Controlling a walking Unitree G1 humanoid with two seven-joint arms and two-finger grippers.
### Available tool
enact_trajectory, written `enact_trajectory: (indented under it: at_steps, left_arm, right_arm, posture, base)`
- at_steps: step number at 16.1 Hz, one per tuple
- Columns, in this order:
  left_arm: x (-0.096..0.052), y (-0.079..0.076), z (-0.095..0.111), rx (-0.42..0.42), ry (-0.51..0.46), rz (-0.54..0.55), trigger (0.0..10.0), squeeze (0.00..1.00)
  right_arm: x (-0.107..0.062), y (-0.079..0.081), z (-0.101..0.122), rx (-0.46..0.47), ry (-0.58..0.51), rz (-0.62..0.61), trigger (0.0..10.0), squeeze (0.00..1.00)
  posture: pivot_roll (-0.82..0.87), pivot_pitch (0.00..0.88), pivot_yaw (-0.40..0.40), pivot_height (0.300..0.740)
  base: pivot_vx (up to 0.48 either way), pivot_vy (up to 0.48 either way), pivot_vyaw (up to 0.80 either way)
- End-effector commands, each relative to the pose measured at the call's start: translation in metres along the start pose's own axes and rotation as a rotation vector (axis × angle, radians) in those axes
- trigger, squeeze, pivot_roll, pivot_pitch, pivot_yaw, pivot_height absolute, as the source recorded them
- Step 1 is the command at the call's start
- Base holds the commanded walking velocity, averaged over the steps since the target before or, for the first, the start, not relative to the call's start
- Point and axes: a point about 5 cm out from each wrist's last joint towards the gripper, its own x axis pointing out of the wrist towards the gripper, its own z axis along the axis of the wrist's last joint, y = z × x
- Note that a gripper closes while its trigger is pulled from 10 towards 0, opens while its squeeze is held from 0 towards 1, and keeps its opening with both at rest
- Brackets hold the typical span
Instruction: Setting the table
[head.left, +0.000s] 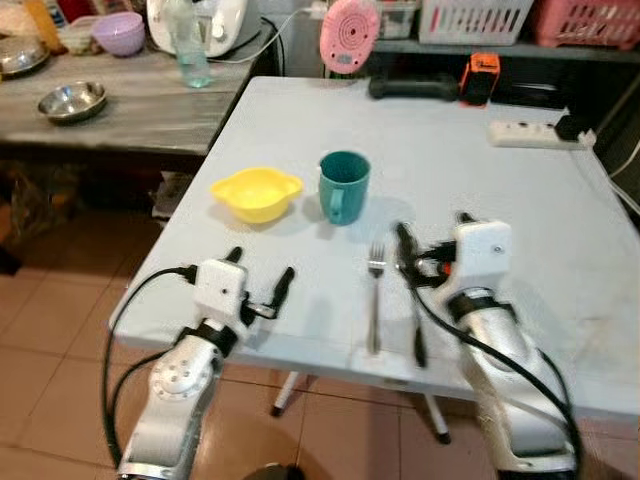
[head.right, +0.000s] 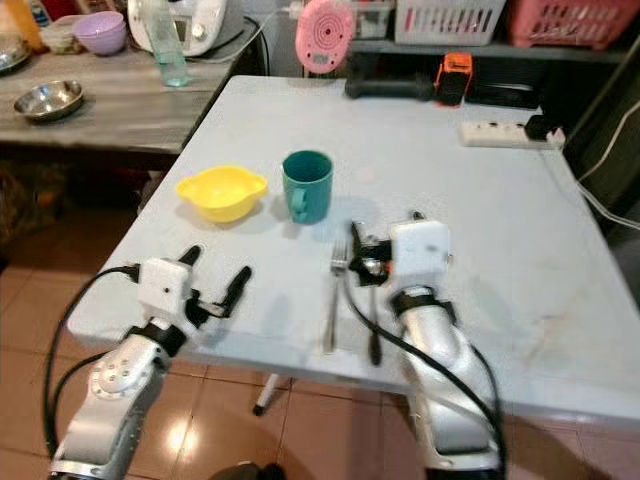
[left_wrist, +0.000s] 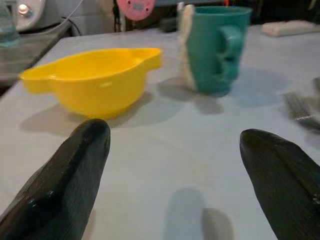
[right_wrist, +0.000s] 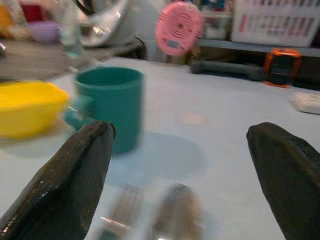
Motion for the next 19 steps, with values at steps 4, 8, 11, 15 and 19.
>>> enact_trajectory:
  at_steps: [4,8,11,15,19]
  left_arm:
    - [0.000,-0.003,0.001,-0.003,0.003,-0.015,10.0,0.00]
    - [-0.001,-0.004,0.000,0.002,0.010,-0.022,10.0,0.00]
    - [-0.002,-0.005,0.000,0.016,0.012,-0.037,10.0,0.00]
    - [-0.002,-0.006,0.000,0.028,0.014,-0.058,10.0,0.00]
    - [0.006,0.001,0.007,0.023,-0.016,-0.021,10.0,0.00]
  right_arm:
    - [-0.003,-0.004,-0.004,-0.009,0.014,-0.013,10.0,0.00]
    - [-0.005,-0.004,-0.006,-0.010,0.022,-0.019,10.0,0.00]
    - [-0.006,-0.001,-0.006,-0.003,0.025,-0.019,10.0,0.00]
    - [-0.007,0.000,-0.008,0.003,0.030,-0.020,10.0,0.00]
    - [0.006,0.014,-0.005,0.042,0.028,0.054,10.0,0.00]
  posture:
    - [-0.05,0.112,0.070,0.740]
    - [-0.05,0.116,0.074,0.740]
    - [-0.05,0.118,0.075,0.740]
    - [-0.05,0.121,0.076,0.740]
    - [-0.05,0.127,0.076,0.740]
  base:
    - [0.000,0.245,0.00]
    - [0.000,0.000,0.00]
    - [0.000,0.000,0.00]
    - [0.000,0.000,0.00]
    - [0.000,0.000,0.00]
